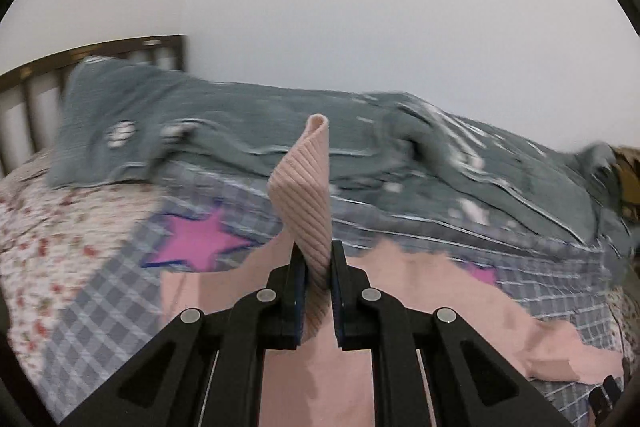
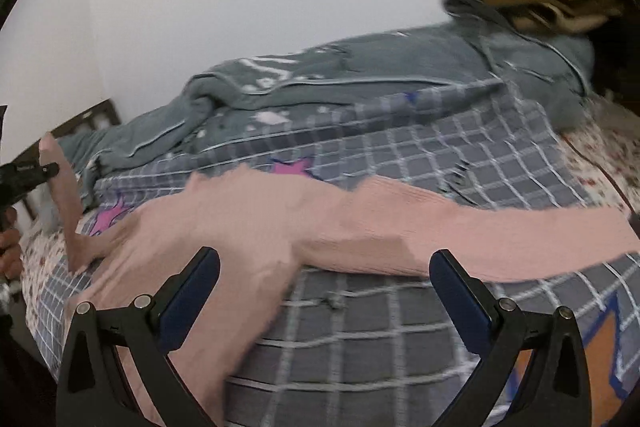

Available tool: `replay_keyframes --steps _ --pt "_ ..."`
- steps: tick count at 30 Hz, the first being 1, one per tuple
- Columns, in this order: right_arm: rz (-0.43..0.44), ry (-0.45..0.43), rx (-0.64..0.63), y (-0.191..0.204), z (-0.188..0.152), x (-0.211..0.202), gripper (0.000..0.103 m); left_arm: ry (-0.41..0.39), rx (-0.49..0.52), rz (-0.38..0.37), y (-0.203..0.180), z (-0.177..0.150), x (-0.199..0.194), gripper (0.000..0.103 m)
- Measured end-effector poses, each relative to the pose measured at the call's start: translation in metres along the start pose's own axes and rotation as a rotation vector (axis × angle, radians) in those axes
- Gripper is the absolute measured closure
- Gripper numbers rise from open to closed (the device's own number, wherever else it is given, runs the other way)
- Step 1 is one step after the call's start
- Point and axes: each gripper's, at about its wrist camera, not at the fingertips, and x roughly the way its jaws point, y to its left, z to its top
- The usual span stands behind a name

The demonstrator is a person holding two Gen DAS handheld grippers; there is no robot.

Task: Fold small clothes
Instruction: 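Fold the held sleeve across the sweater body with the left gripper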

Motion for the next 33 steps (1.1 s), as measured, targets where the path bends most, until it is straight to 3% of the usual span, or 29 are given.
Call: replay_keyframes --steps 5,9,14,18,20,21,22,23,26,31,33 --pt "-0.014 -0.07 0.028 -0.032 -0.001 -0.017 0.0 0.073 0.124 -0.096 -0.101 -0.031 0.033 0.092" --pt "-0.02 -0.049 0.062 -0.048 0.002 -0.014 0.0 0.156 0.208 -0.18 -0.167 -0.069 0.05 0.092" --pt "-0.034 -0.047 0.057 -0.049 0.002 -0.007 0.0 0.224 0.287 -0.22 -0.203 -0.106 0.063 0.09" --pt "-0.015 -0.027 0.027 -0.036 0.003 -0.001 0.0 0.297 0.288 -0.255 -0.206 -0.113 0.071 0.071" --pt "-0.01 -0.029 -0.003 -0.027 0.0 0.001 0.0 0.273 0.29 -0.247 -0.195 -0.109 0.066 0.065" --pt "-0.005 -0.026 -0.021 -0.022 -0.003 0.004 0.0 0.253 0.277 -0.23 -0.184 -0.105 0.063 0.051" --pt "-0.01 -0.014 -0.027 -0.018 -0.004 0.007 0.0 0.247 0.265 -0.222 -0.178 -0.1 0.064 0.023" --pt "-0.014 0.009 -0.036 -0.014 -0.005 0.012 0.0 0.225 0.231 -0.21 -0.161 -0.094 0.061 0.014" --pt "0.016 0.023 -0.064 0.002 -0.008 0.017 0.0 0.17 0.17 -0.158 -0.115 -0.081 0.056 0.013" --pt "0.06 0.083 -0.091 0.026 -0.017 0.032 0.003 0.175 0.118 -0.026 -0.029 -0.076 0.061 0.014" --pt "0.109 0.102 -0.099 0.035 -0.019 0.034 0.017 0.186 0.101 0.016 0.001 -0.077 0.067 0.017"
